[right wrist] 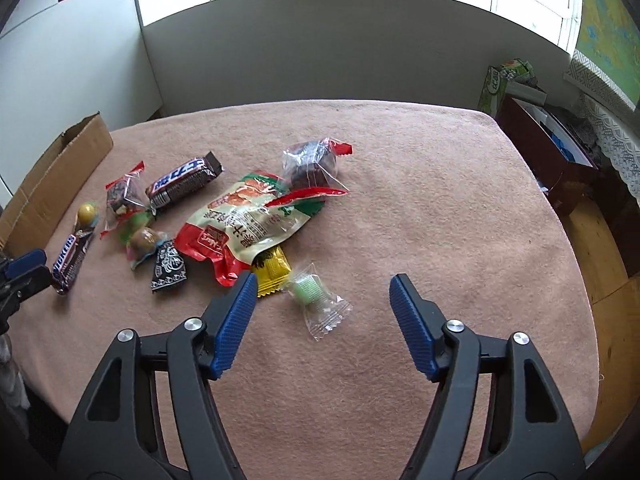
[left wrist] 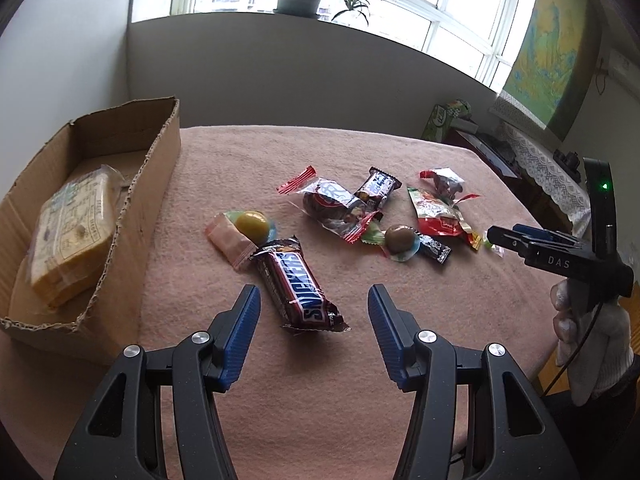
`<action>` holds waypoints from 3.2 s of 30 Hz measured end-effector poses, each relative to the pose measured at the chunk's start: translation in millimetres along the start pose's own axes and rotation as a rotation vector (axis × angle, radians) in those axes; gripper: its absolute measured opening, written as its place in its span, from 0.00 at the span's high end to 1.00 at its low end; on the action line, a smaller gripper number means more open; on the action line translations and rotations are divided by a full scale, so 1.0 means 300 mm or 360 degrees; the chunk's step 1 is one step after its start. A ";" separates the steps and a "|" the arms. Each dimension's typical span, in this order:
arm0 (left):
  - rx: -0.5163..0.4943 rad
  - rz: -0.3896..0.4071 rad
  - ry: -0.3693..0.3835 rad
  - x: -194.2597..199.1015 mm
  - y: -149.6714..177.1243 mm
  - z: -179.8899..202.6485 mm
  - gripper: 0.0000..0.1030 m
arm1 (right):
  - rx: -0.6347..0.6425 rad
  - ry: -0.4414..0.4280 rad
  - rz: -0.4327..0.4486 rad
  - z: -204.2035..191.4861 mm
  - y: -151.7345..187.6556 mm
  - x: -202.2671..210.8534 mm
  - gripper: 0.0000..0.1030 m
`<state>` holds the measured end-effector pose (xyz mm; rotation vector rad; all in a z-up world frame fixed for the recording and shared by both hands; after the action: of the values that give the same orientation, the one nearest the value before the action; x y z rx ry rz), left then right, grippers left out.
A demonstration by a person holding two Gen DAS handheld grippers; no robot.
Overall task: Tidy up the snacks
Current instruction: 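Move the left gripper to the Snickers bar and grasp it, then carry the Snickers bar into the box and release it beside the bread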
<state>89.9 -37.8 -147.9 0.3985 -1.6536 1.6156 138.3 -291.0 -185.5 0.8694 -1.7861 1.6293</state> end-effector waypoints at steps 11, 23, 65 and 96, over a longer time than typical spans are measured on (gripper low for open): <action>-0.0018 -0.0075 -0.0079 -0.089 -0.009 -0.008 0.55 | 0.0089 0.0040 -0.0020 -0.028 0.019 -0.031 0.45; -0.0012 -0.0077 -0.0063 -0.111 -0.006 -0.031 0.72 | 0.0116 0.0029 -0.0015 -0.047 0.026 -0.020 0.69; 0.0303 0.0382 -0.0311 0.302 -0.056 -0.483 0.73 | 0.0403 -0.0762 0.0159 -1.151 -0.173 0.144 0.72; 0.0357 0.0376 -0.0366 0.317 -0.032 -0.544 0.50 | 0.0383 -0.0584 0.0231 -1.110 -0.249 0.084 0.24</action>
<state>84.4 142.6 -91.8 0.5355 -1.7455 2.0046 174.4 34.3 -85.7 1.2403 -1.9585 1.9033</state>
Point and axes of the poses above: each gripper's, at about its wrist camera, not at the fingertips, and x roughly against the way its jaws point, z to its right, y to its underside, the point moved 10 cm from there along -x, roughly the way its jaws point, and after that the axes turned 8 degrees about -x, right-handed, at the moved point
